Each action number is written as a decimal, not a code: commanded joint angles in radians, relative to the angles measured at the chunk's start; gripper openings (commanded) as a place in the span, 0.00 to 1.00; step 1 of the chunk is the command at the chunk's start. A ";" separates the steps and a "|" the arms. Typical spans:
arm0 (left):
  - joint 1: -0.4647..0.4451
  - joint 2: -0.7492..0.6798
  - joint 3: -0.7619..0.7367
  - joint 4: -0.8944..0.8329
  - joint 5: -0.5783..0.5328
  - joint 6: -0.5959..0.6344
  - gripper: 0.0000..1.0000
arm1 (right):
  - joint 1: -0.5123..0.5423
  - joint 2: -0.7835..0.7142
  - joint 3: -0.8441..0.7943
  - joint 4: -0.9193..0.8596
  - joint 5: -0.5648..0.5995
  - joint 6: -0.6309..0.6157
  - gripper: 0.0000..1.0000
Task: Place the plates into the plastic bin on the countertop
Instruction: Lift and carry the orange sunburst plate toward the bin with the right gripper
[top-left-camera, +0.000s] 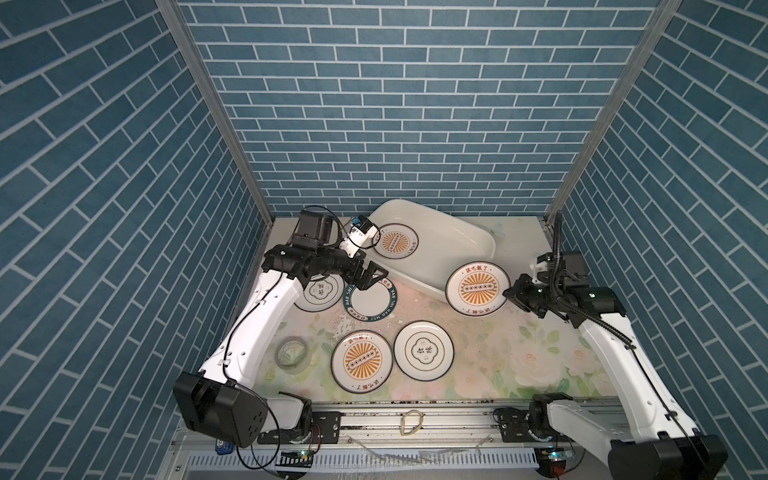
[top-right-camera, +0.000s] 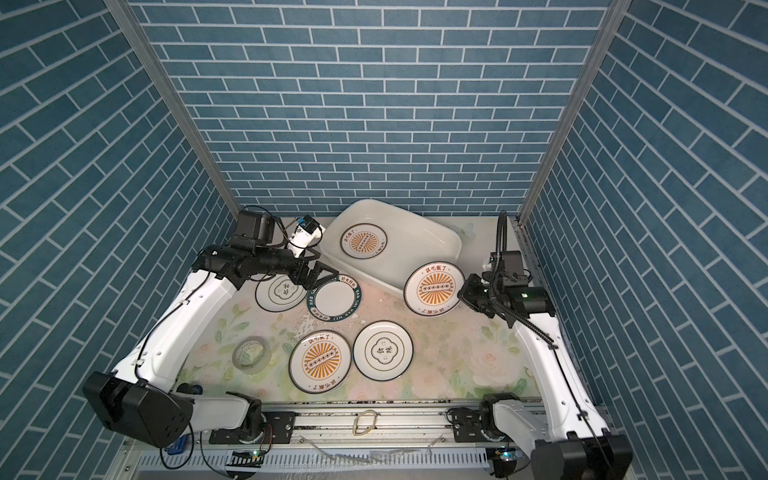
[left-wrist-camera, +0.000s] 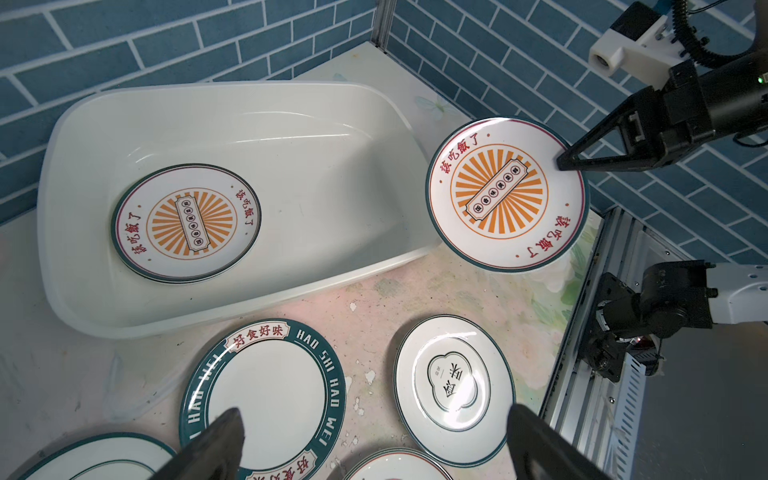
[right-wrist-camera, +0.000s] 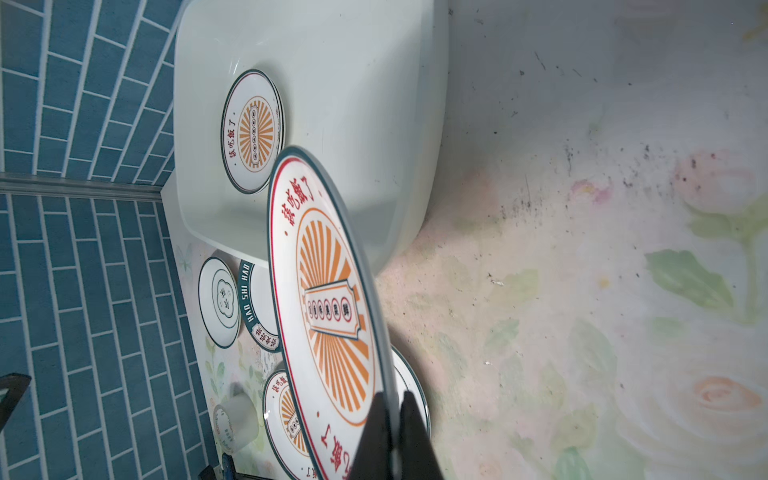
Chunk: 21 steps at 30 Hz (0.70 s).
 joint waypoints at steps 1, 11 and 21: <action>0.015 0.009 0.016 -0.004 0.003 -0.001 0.99 | -0.003 0.081 0.080 0.123 -0.040 -0.018 0.00; 0.117 0.021 -0.008 0.032 0.065 -0.070 1.00 | 0.001 0.352 0.251 0.219 -0.050 -0.040 0.00; 0.125 0.050 0.041 0.003 0.062 -0.060 1.00 | 0.042 0.595 0.492 0.223 -0.069 -0.066 0.00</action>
